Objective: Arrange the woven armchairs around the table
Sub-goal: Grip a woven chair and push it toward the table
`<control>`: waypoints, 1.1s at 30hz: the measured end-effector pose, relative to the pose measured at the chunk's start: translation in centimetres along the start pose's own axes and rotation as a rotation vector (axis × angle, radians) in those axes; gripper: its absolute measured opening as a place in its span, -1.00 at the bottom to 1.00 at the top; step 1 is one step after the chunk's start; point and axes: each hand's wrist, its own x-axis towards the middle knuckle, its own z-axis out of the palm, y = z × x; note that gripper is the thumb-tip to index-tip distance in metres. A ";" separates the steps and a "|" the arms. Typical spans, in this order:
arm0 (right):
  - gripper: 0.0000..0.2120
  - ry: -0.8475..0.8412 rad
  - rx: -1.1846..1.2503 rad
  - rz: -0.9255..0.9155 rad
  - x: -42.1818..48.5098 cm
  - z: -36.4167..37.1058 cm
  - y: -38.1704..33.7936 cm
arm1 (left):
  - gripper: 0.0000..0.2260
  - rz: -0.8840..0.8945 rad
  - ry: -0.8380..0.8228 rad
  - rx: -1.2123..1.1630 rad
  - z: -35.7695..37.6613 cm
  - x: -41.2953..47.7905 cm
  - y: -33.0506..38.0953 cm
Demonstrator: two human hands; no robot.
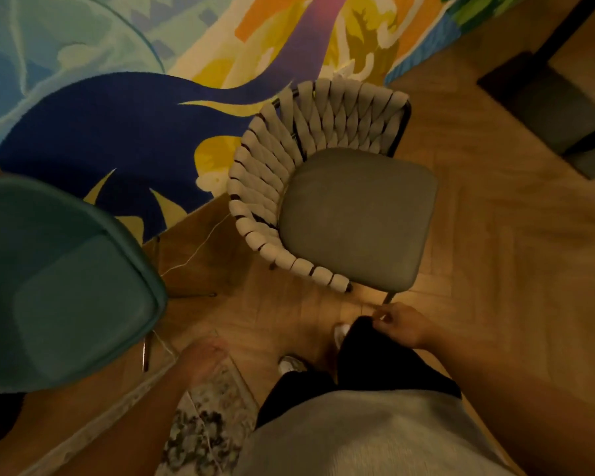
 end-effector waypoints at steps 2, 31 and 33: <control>-0.74 0.021 0.034 -0.036 0.9 0.4 -2.1 | -0.82 -0.055 0.020 0.042 -2.1 1.4 -0.3; -0.85 0.472 1.057 0.488 15.7 4.9 -24.6 | -0.77 0.432 -0.401 0.814 -27.2 26.1 31.1; -0.92 0.485 1.083 0.474 16.3 5.4 -27.1 | -0.76 0.448 -0.390 0.844 -29.0 26.9 32.3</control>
